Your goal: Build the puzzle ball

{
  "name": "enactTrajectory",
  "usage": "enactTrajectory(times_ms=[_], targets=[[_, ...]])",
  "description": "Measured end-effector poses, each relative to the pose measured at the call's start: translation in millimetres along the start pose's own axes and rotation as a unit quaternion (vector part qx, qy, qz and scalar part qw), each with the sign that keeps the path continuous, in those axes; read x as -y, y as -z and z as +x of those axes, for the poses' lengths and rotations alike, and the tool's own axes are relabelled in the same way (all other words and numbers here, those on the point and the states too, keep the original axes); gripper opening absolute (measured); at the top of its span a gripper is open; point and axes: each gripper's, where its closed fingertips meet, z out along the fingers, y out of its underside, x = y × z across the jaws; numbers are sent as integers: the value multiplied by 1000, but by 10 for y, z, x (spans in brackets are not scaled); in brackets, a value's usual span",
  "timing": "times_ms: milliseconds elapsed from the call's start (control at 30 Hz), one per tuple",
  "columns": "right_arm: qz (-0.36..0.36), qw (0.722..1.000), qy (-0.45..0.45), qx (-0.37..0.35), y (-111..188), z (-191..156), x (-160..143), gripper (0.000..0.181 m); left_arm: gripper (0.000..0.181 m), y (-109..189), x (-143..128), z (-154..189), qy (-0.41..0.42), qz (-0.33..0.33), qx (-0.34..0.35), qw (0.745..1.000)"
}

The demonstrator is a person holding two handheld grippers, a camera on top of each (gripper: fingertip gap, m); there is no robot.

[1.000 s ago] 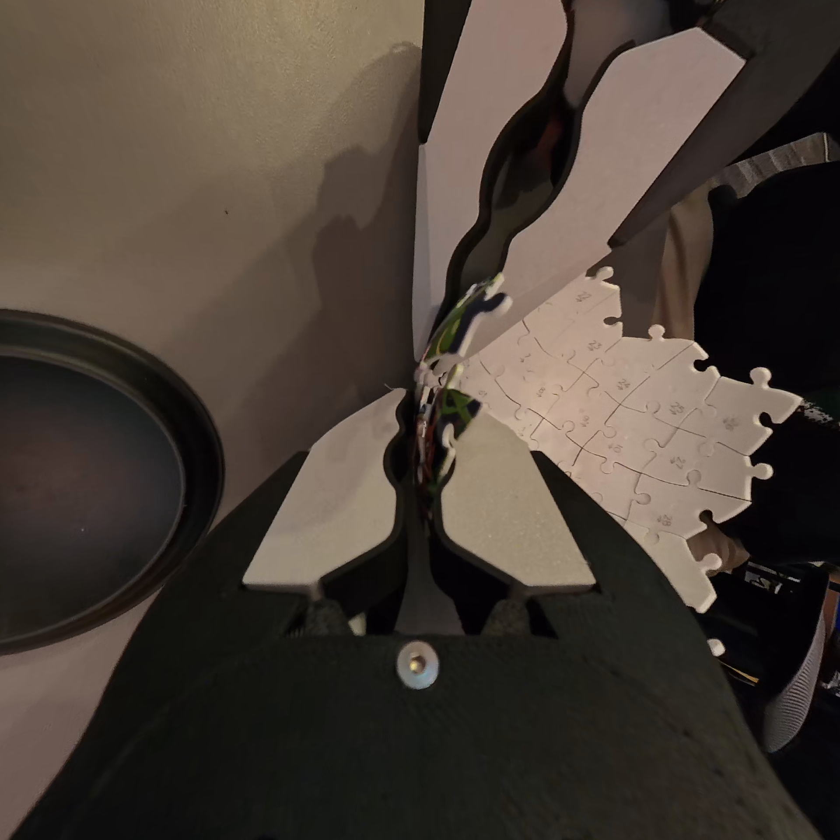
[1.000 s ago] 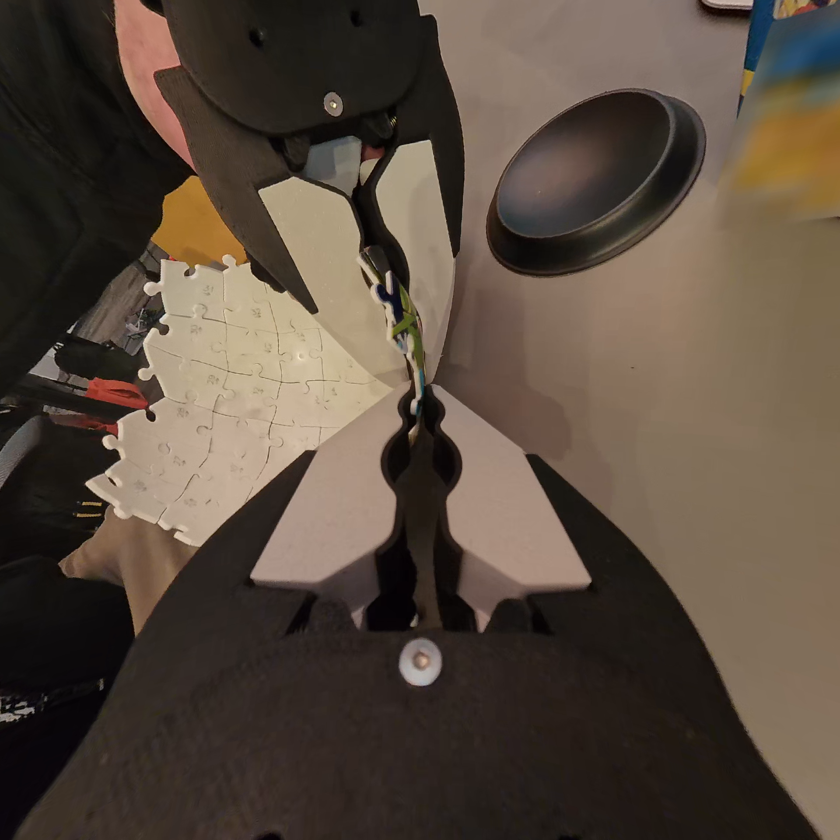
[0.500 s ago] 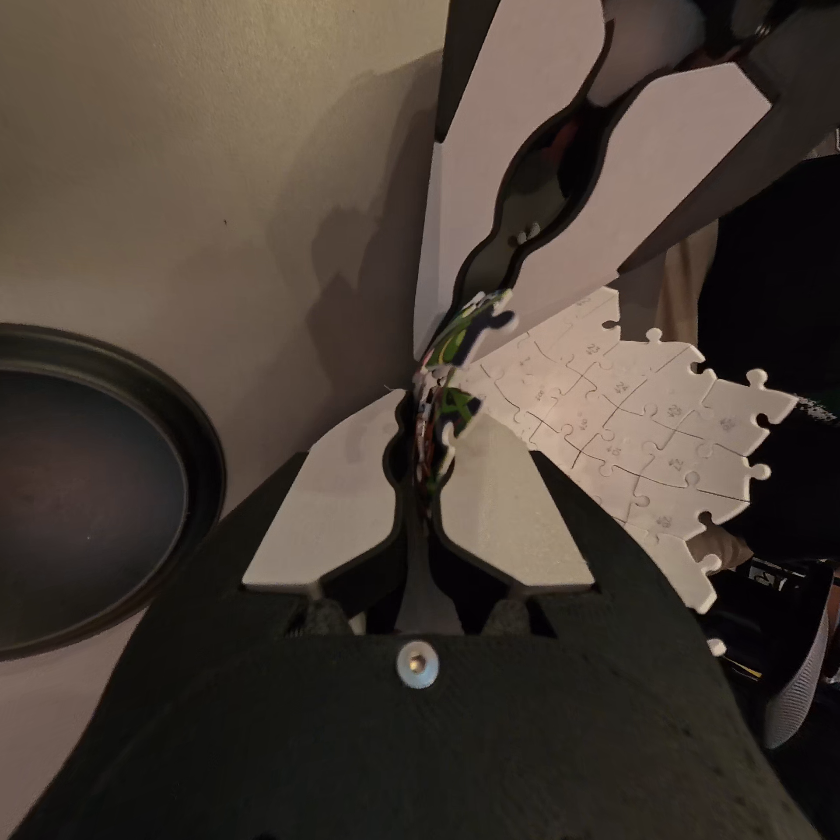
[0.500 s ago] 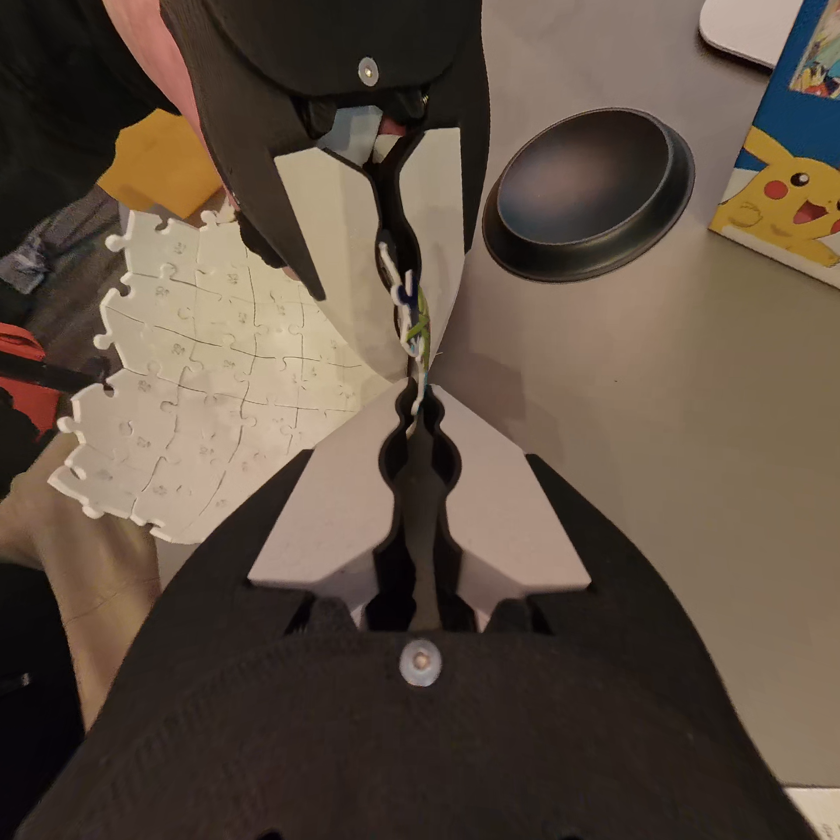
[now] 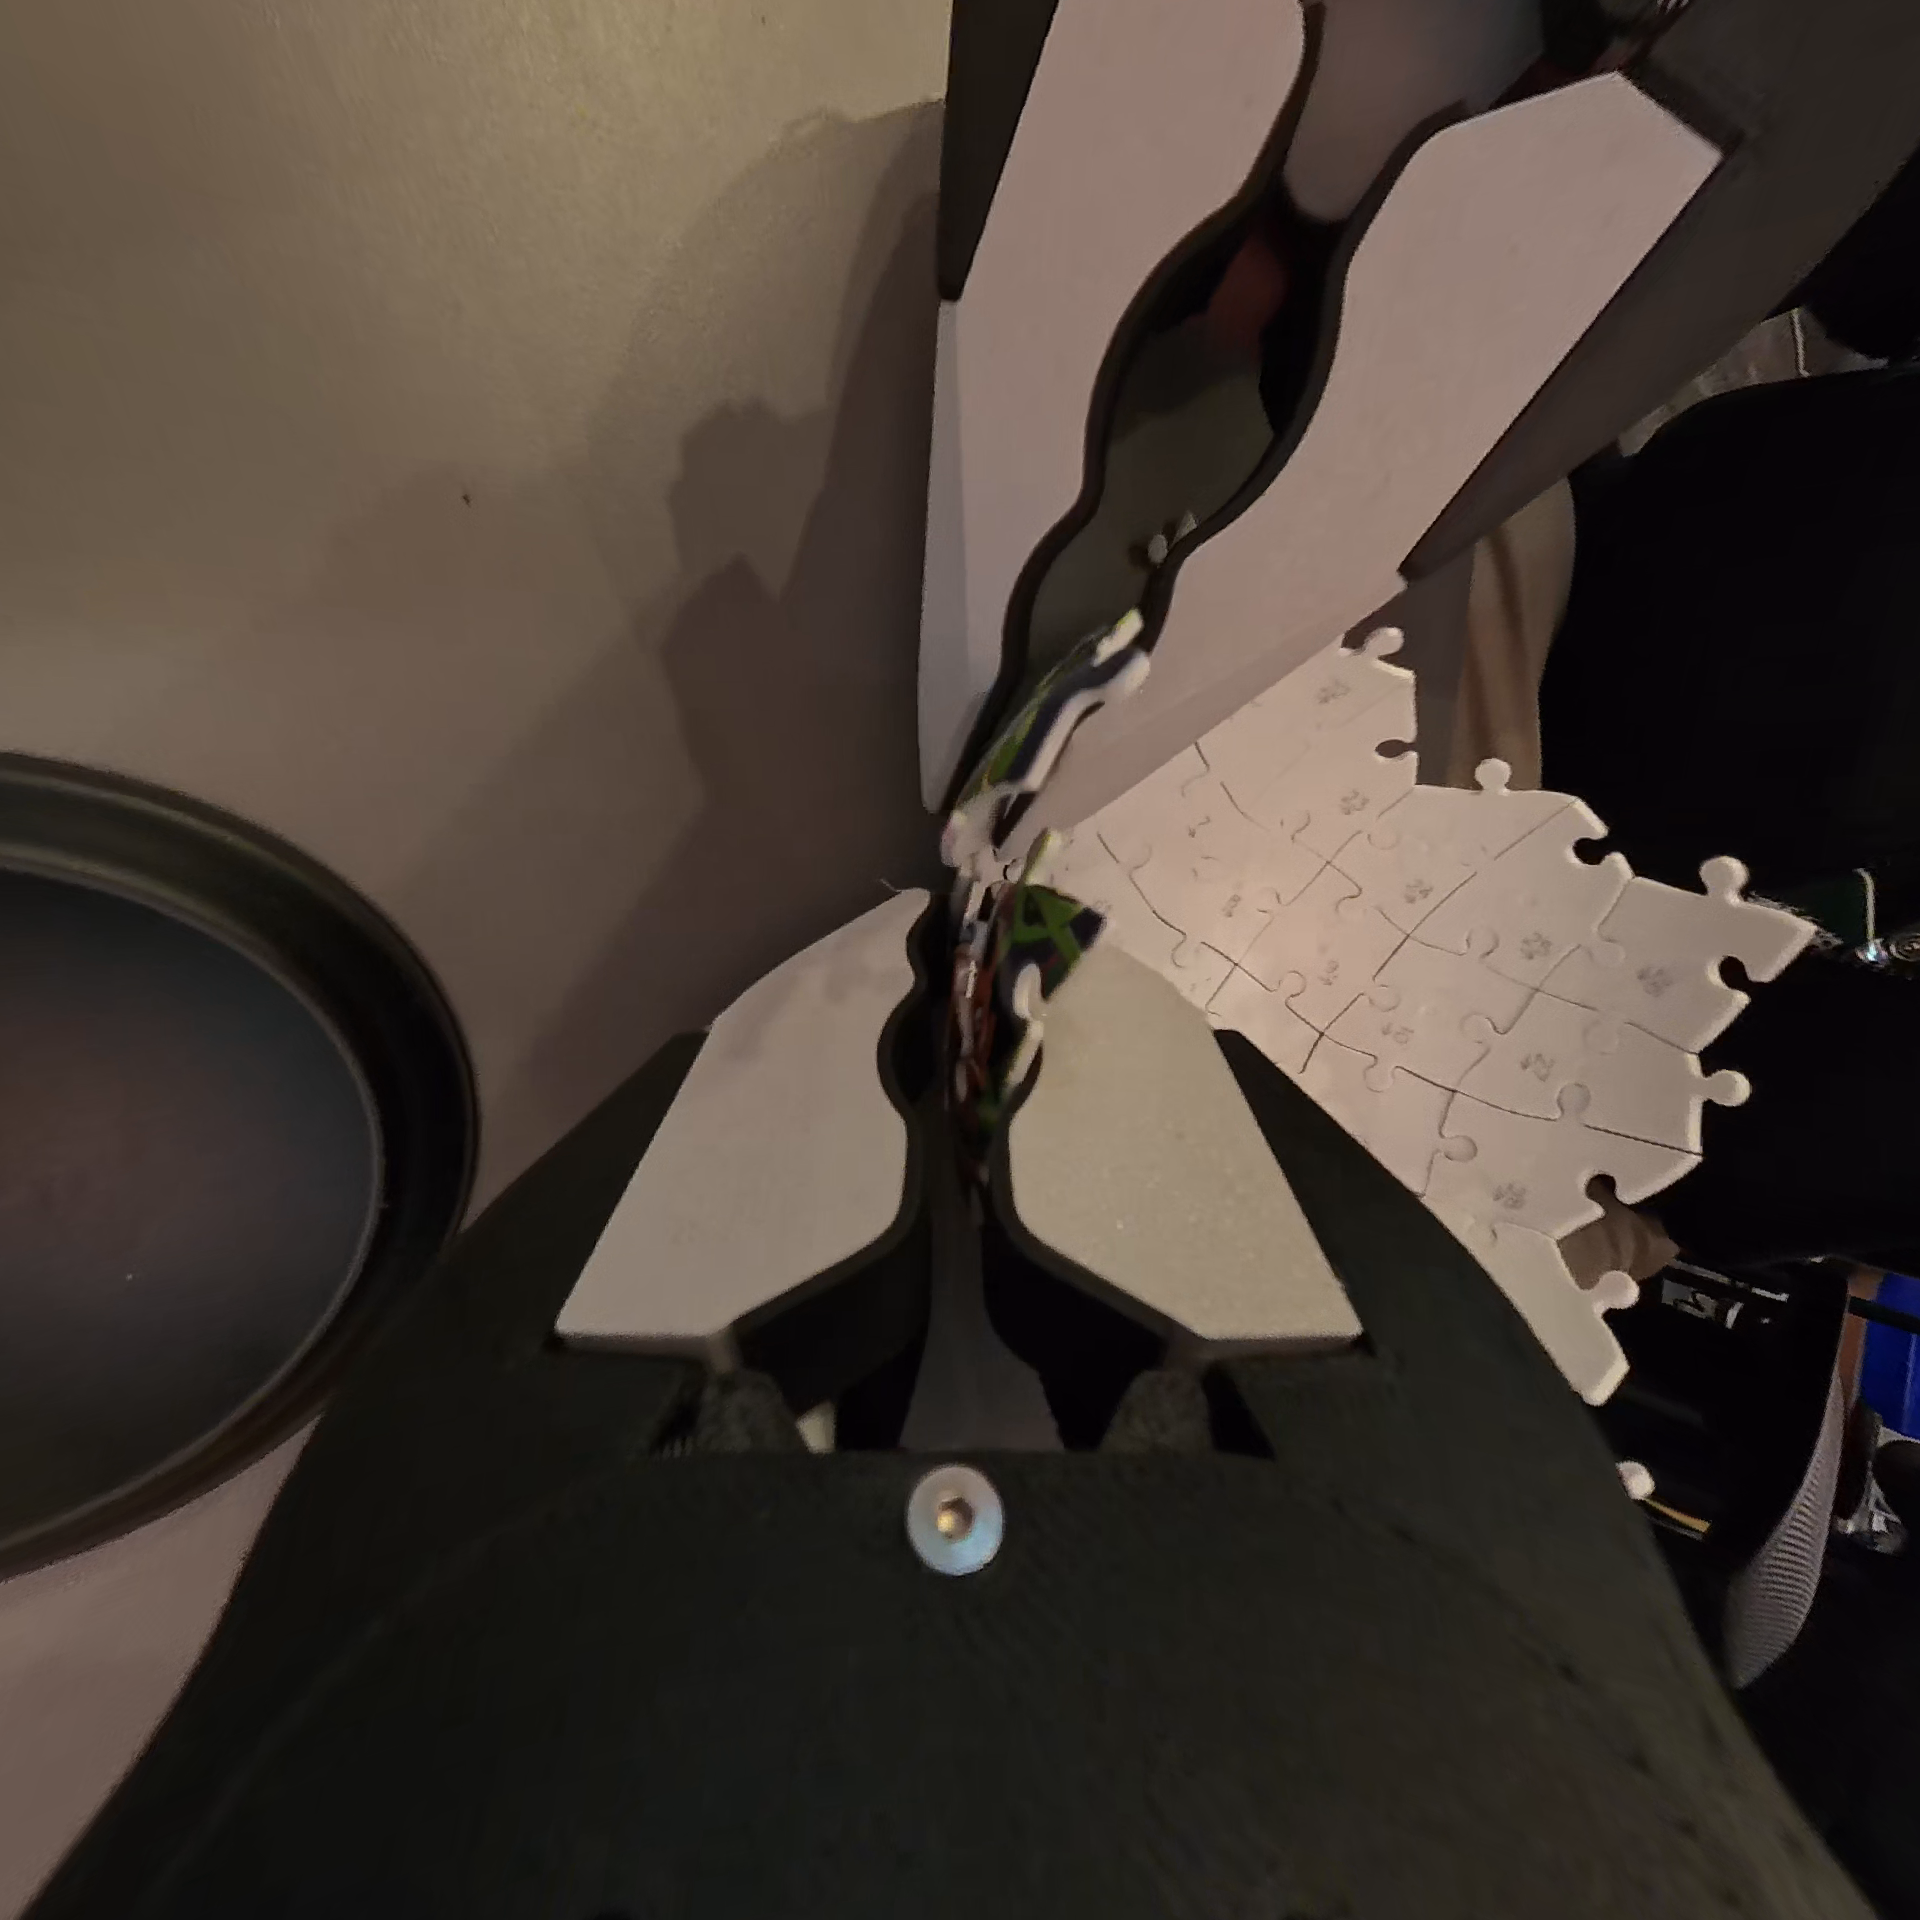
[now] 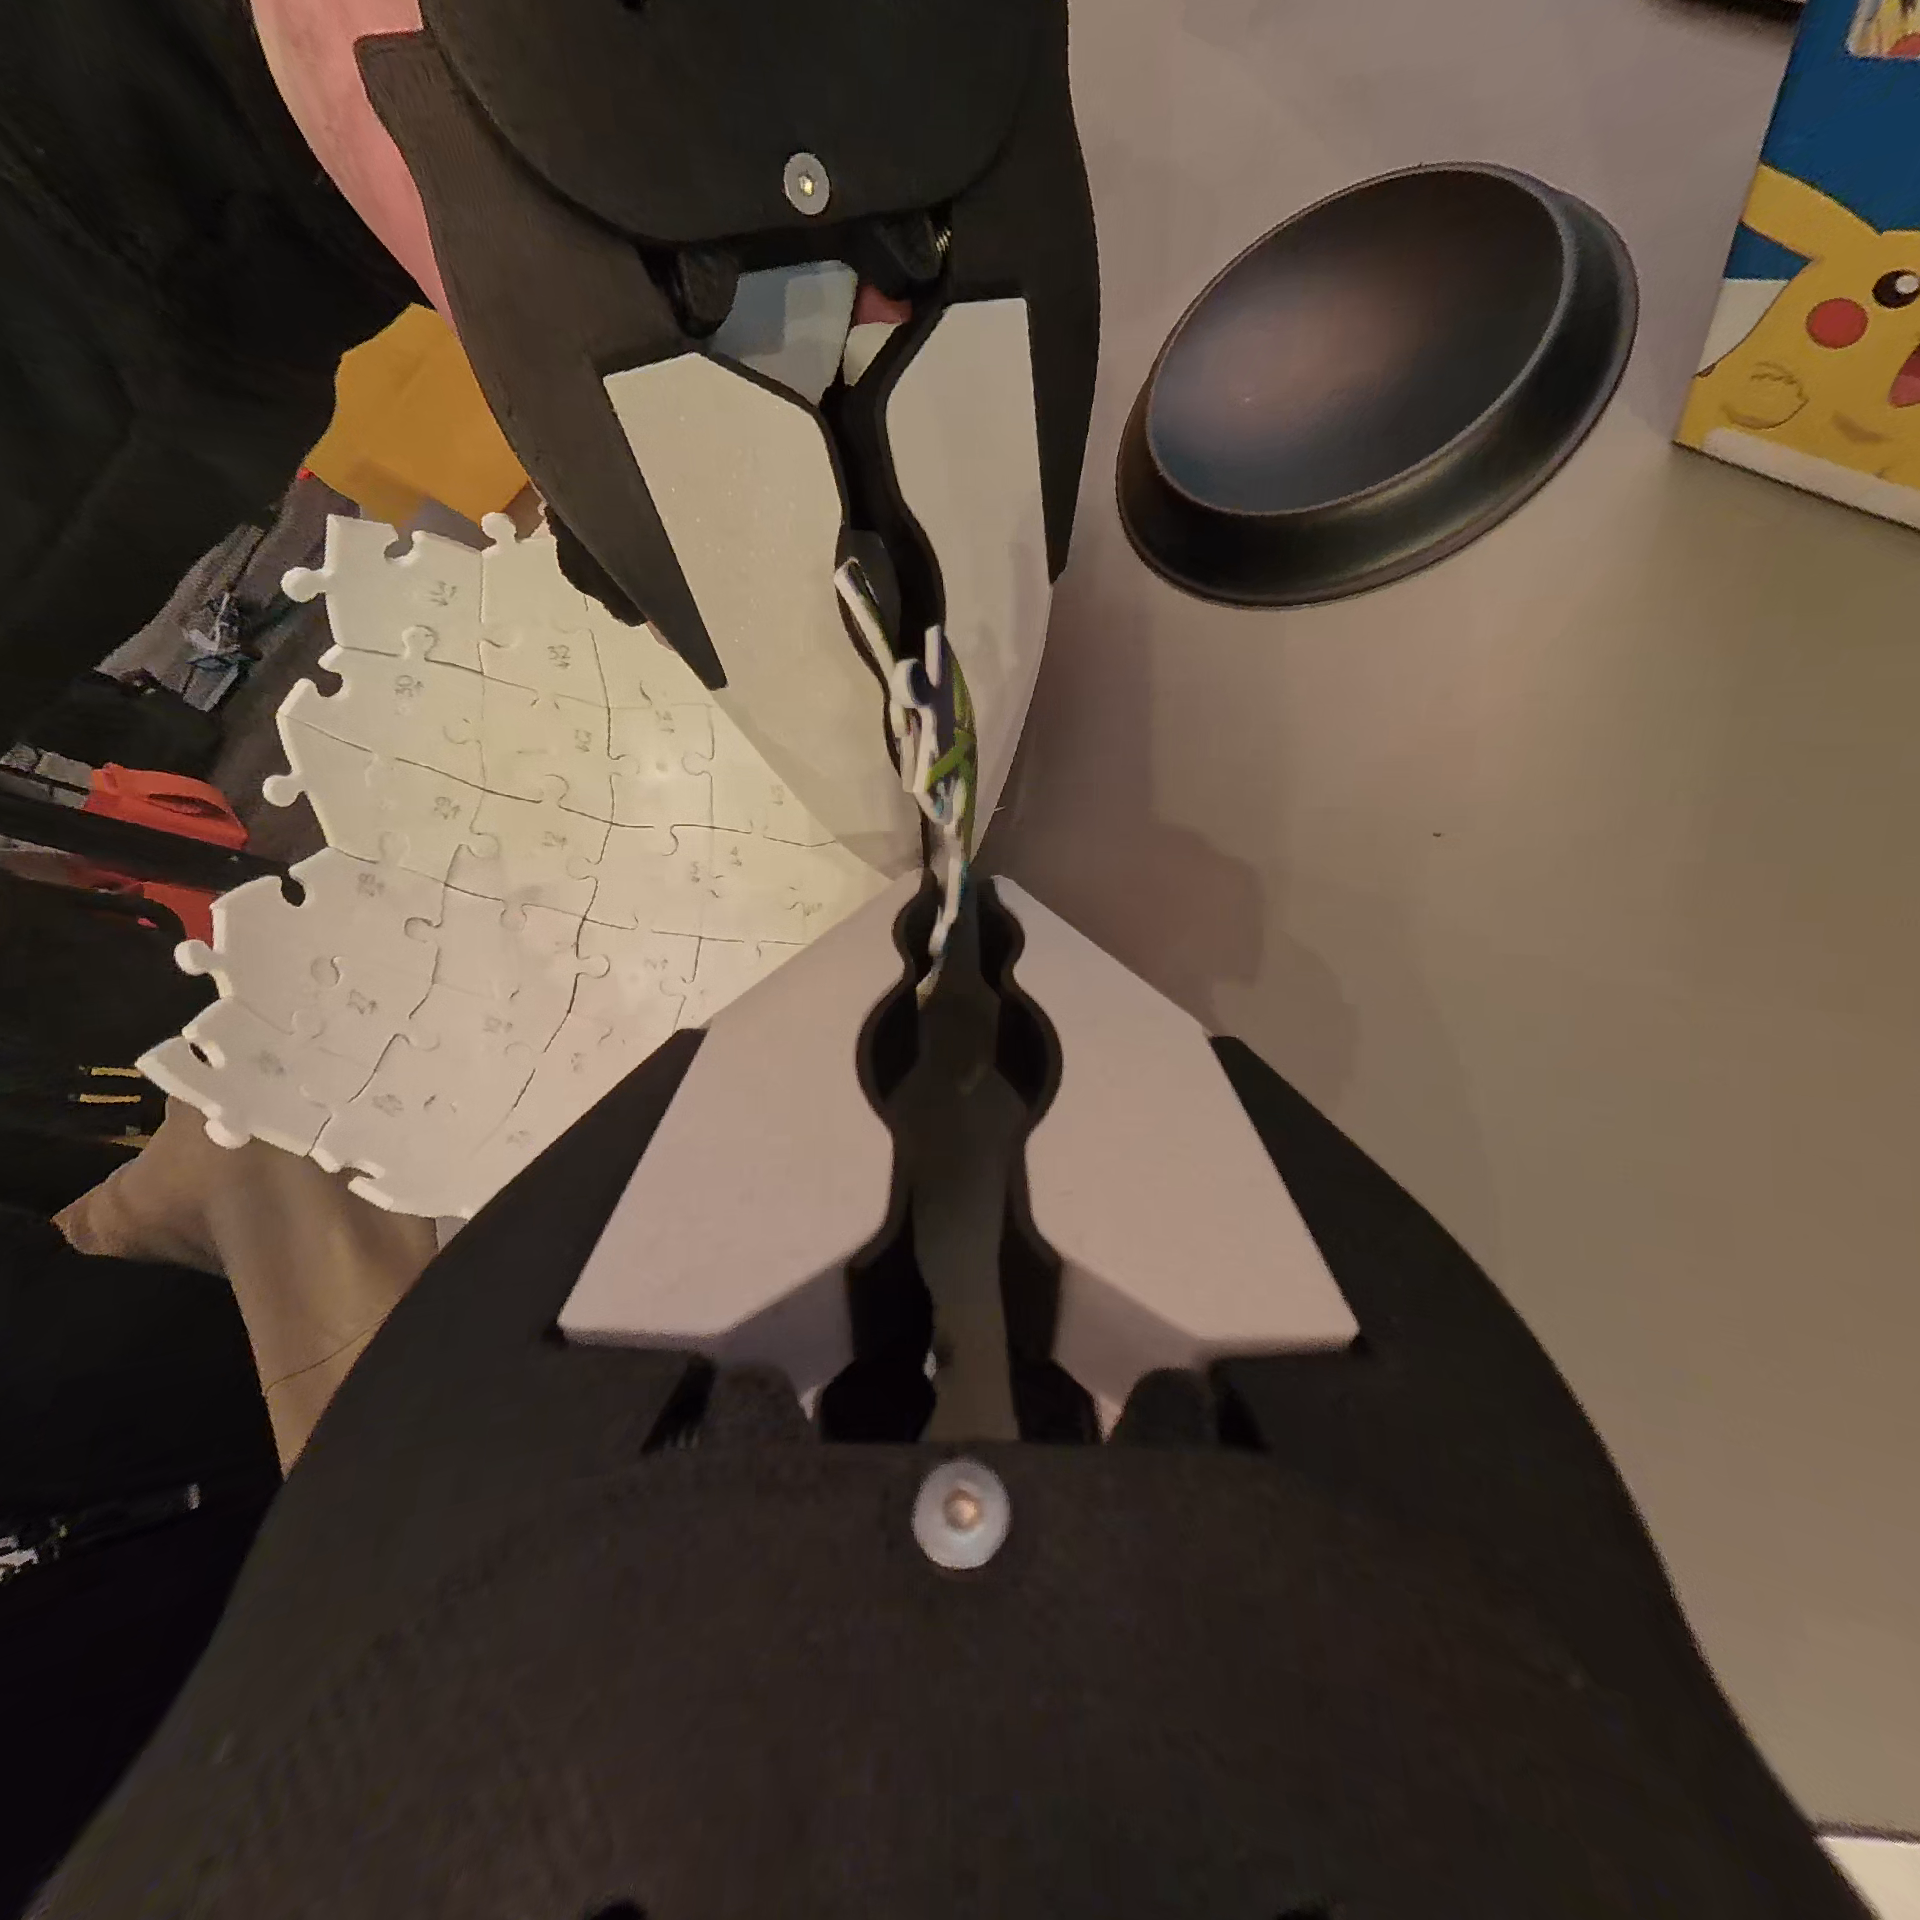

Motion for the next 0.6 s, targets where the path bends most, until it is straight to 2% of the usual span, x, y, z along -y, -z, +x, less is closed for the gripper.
enactTrajectory(times_ms=[300,600], targets=[[-37,999,-14,13,11,-41,-68,8,4,-13,-29,31,0,1,-8,1000],[-69,997,-8,16,9,-80,-115,1,4,-32,-33,54,-3,-18,-7,1000]])
